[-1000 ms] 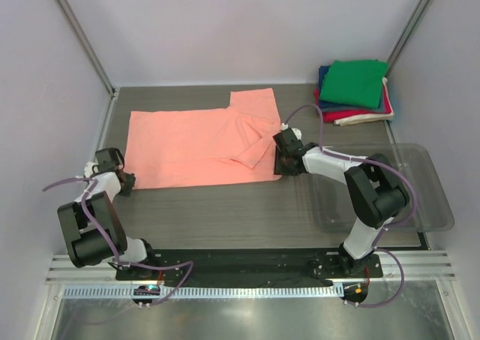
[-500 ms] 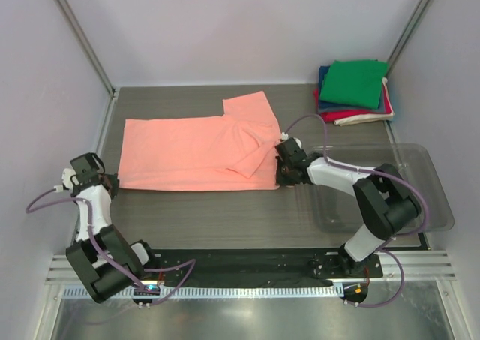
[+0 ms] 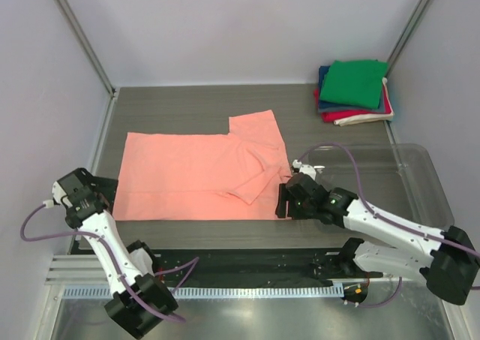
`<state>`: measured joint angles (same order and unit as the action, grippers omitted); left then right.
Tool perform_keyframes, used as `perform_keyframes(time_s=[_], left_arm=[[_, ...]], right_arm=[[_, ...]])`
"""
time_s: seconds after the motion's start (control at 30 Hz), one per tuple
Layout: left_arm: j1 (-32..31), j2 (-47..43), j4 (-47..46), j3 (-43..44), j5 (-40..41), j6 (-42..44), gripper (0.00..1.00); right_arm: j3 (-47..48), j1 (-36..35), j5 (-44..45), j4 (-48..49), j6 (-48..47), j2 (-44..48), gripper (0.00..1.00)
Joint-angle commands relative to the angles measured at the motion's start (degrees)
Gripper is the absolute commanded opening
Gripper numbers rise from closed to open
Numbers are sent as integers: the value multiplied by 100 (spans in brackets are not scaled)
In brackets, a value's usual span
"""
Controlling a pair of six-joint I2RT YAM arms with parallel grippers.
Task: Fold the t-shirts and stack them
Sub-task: Fold the tshirt
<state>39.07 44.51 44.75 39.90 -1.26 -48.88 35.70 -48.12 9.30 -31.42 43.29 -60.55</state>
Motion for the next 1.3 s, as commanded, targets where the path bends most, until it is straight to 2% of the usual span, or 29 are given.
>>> perform_keyframes(time_s=[0.0,0.07,0.17,0.3,0.33,0.4,0.43,0.5,0.53,0.6,0.63,0.83,0.97,1.17,1.27], left_arm=[[48,-101,568,421,-234,229,76],[39,-39,587,658,-243,318,79],[39,241,430,958,-515,616,78],[-66,839,52,1274,-1025,897,71],[-205,1023,8,1431,-1043,1037,70],[-373,1138,-97,1564,-938,1144,70],[-574,1226,-150,1626,-807,1214,70],[-751,1297,-326,1618,-718,1293,70],[-882,1306,-379,1591,-657,1328,70],[-1041,1367,-441,1574,-411,1443,70],[-1172,1385,-450,1565,-358,1452,70],[-1639,1464,-678,1425,-332,1601,70],[-1824,1429,-862,1249,-217,1654,70],[-1859,1499,-951,1178,-261,1645,70],[-1868,1613,-968,1213,-261,1645,70]], right_arm=[[59,-75,335,-602,374,570,70],[453,-66,449,-716,207,615,72],[1393,4,774,-725,-407,81,78],[2834,1004,329,-498,-1471,-1350,79],[3420,1485,-73,-436,-1777,-1980,78],[4090,1778,-235,-295,-2042,-2721,78],[4851,2014,-323,-303,-2279,-3464,78],[5637,2209,-490,-295,-2482,-4198,77],[6476,2280,-525,-347,-2561,-4628,77],[7280,2534,-736,-470,-2650,-5718,76],[8015,2596,-745,-531,-2641,-6296,75],[10075,2904,-789,-497,-2773,-7935,73],[10536,2975,-833,-331,-2826,-8490,72],[10273,3001,-851,21,-2800,-8780,70],[10150,3001,-1333,162,-2668,-8938,65]])
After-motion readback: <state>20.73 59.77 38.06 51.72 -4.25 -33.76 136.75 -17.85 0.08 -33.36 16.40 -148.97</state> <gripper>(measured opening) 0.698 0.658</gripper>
